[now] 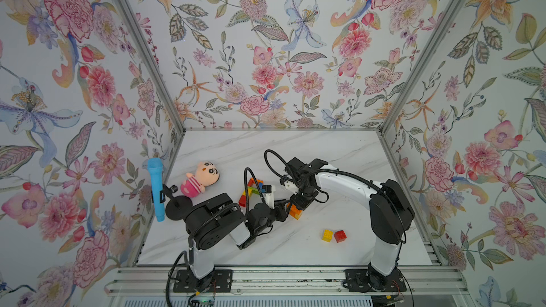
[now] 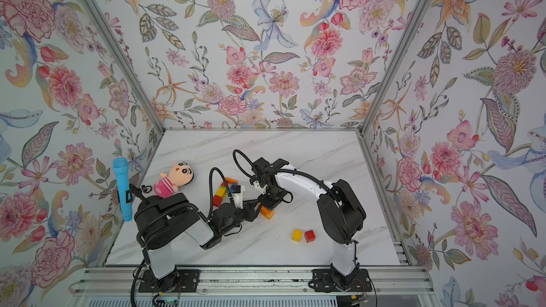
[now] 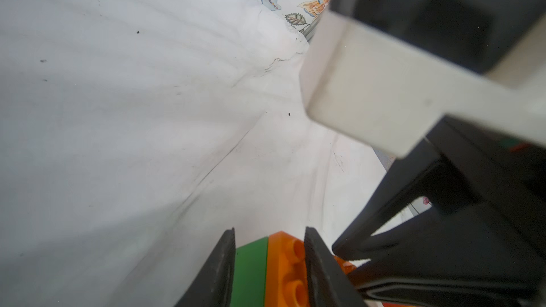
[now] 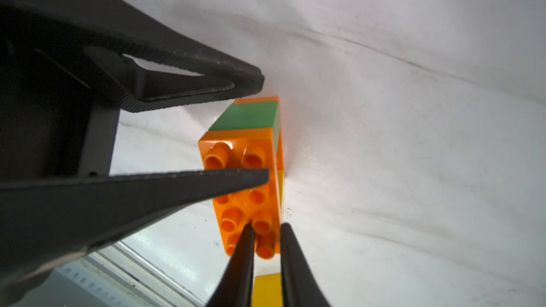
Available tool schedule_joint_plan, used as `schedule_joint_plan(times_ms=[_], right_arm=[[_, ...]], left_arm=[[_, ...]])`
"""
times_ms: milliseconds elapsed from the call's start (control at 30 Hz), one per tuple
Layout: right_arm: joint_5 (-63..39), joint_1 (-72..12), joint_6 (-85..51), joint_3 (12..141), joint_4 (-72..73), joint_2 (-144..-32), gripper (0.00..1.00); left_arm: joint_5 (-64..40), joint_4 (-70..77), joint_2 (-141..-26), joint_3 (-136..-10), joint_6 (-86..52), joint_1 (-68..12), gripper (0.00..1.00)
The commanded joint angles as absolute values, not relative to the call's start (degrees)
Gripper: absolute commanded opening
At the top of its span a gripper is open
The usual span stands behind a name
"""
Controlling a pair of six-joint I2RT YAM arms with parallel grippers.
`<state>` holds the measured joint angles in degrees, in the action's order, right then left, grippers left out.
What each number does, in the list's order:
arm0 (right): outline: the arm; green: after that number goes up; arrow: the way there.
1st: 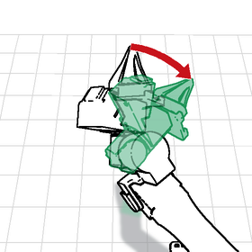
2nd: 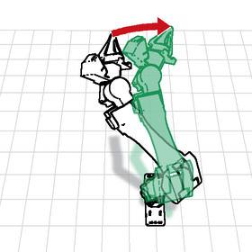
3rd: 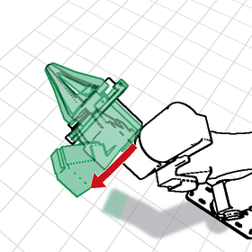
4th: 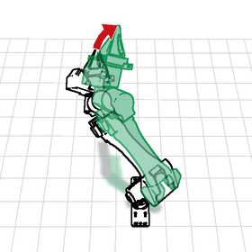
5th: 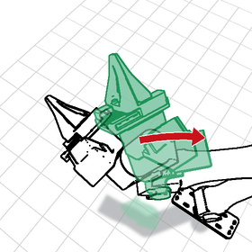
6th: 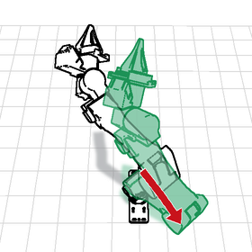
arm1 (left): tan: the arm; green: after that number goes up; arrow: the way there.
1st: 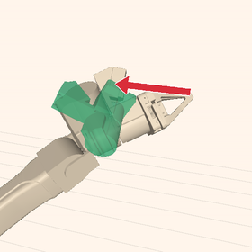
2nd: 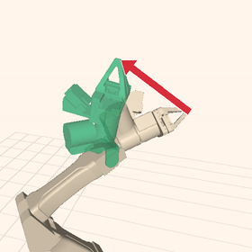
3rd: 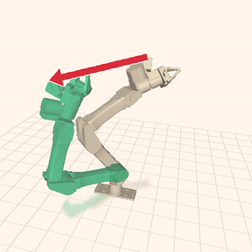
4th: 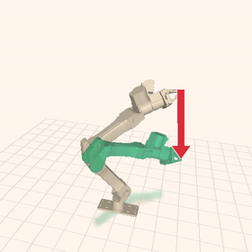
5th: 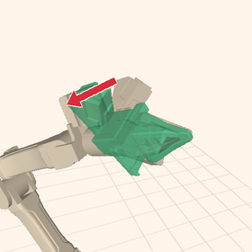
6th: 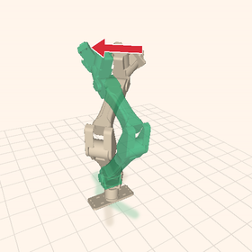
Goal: Assemble the letter p with lego
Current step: Assemble the lego brick with the lego brick.
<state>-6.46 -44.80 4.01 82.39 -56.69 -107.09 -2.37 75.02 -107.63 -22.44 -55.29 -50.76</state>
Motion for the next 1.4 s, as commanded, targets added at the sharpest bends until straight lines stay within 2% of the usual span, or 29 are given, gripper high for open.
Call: schedule_joint_plan(times_ms=[0, 467, 633, 1367], right_arm=[[-4.3, -45.3, 3.4, 80.2, -57.4, -108.6, 0.17], [-0.5, -45.9, 2.1, 77.9, -55.7, -110.5, 0.18], [-0.7, -46.1, 1.9, 78.1, -55.1, -110.7, 0.18], [1.1, -46.0, 1.4, 77.1, -53.0, -112.0, 0.20]], left_arm=[[-1.1, 70.4, -107.5, -22.2, -53.4, -51.7, 0.41], [3.2, 71.1, -106.0, -19.9, -54.2, -52.9, 0.38], [2.8, 70.0, -106.8, -20.8, -54.6, -53.1, 0.30], [2.3, 64.3, -108.9, -21.0, -58.3, -53.3, 0.21]])
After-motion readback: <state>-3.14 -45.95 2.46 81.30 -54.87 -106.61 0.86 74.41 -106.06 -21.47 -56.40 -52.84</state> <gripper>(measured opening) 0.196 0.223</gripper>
